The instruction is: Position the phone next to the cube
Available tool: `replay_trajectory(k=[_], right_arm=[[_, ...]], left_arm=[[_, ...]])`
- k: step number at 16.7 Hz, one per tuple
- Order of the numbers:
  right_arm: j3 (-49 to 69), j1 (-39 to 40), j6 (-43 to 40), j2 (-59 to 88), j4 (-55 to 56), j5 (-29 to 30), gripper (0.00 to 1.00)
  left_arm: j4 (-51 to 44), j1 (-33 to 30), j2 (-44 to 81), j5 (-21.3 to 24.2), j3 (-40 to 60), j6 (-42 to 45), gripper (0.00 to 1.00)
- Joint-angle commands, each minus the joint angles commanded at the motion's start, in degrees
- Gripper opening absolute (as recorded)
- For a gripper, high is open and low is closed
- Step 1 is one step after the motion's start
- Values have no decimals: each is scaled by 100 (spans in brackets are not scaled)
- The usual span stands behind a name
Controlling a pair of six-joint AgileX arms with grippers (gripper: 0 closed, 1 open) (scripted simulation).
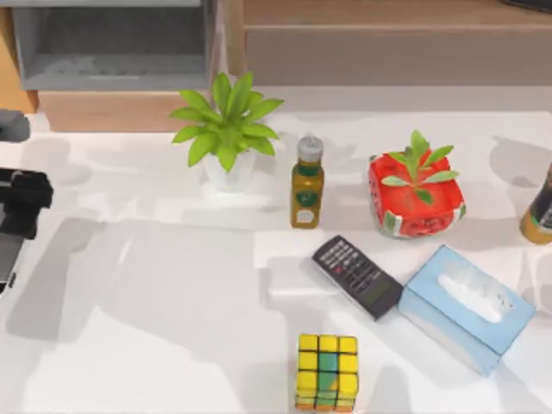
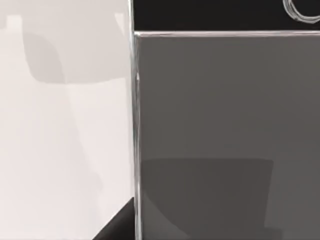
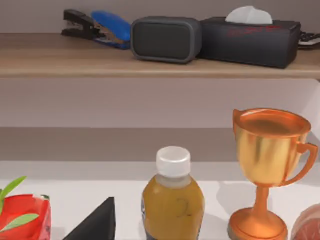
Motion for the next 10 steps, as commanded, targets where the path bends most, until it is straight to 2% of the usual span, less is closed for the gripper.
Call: replay_trajectory(k=[10], right_arm=[[0, 0, 0, 0, 0, 0, 100]], left_arm=[[-696, -2423, -257, 251, -761, -2934, 0]])
